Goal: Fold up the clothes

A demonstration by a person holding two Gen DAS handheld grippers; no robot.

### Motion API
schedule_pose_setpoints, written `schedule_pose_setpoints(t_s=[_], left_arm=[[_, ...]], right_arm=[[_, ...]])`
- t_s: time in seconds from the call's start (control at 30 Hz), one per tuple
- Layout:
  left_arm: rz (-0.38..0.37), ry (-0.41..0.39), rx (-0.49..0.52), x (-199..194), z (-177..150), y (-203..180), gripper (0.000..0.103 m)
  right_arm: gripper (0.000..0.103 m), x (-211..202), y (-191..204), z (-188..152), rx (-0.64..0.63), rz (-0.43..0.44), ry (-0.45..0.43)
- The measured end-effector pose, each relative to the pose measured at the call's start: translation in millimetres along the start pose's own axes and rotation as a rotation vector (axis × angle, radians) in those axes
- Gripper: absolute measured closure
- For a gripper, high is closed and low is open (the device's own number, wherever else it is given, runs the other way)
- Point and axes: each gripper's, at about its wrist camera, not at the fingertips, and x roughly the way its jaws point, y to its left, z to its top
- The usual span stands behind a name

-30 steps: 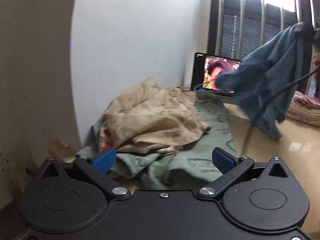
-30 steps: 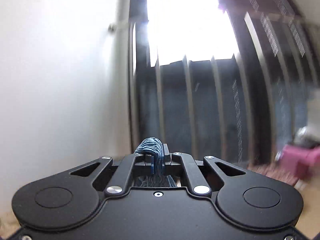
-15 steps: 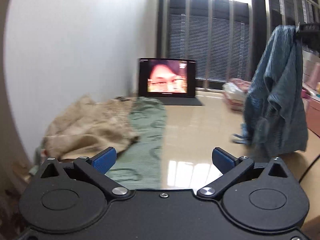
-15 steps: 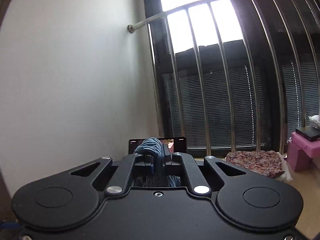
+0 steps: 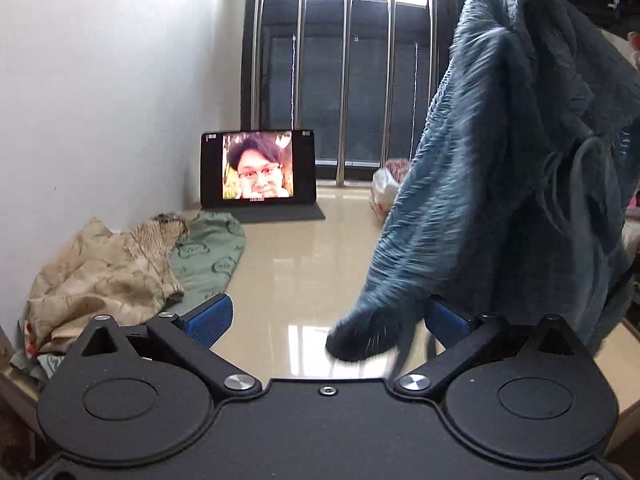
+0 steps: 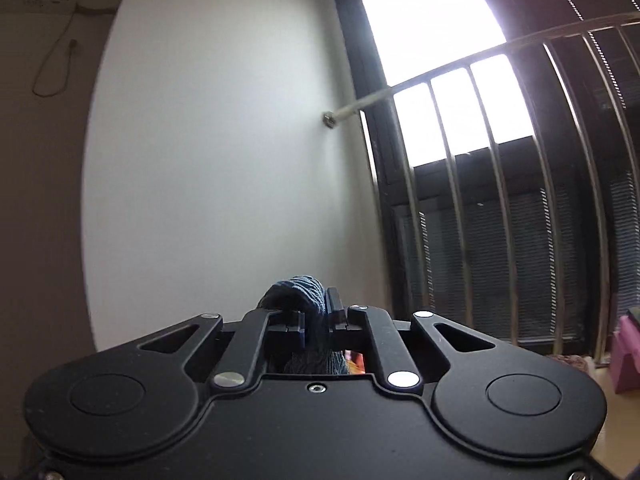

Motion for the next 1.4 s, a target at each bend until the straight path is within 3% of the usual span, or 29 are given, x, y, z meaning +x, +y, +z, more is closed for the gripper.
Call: schedule_pose_setpoints(t_s=[0.13,0.2,0.23,0.27,0.33,0.37,0.5,0.8,0.93,1.2,1.4], left_arm=[[0.015,0.043,0.013,8,-10,-4,0.0],[0.015,0.06,0.026,11,-14,-5,0.0],[0.014,0.068,0.035,12,-17,-5,0.0],[0.012,0.076,0.041,13,-19,-5,0.0],[0.009,0.092,0.053,15,-23,-3,0.0],[0.009,0.101,0.056,15,-25,-2,0.0],[0.02,0.136,0.062,18,-32,3,0.0],[0.021,0.182,0.033,25,-48,-7,0.0],[0.002,0.189,0.075,25,-50,-26,0.0],[-0.013,0.174,0.11,13,-54,-38,0.0],[0.018,0.175,0.078,15,-55,-31,0.0]], right_arm=[[0.09,31,-36,-40,0.047,-0.128,0.125],[0.063,55,-57,-73,0.059,-0.207,0.286],[0.033,68,-68,-93,0.064,-0.263,0.391],[0.016,80,-78,-113,0.068,-0.319,0.497],[0.013,87,-94,-156,0.087,-0.403,0.662],[0.013,84,-99,-173,0.108,-0.42,0.696],[0.008,51,-105,-204,0.196,-0.425,0.703],[0.004,-37,-66,-203,0.145,-0.476,0.613],[0.003,-64,-47,-204,0.149,-0.462,0.586],[0.003,-75,-26,-209,0.089,-0.432,0.598],[0.003,-38,-20,-202,0.029,-0.385,0.585]])
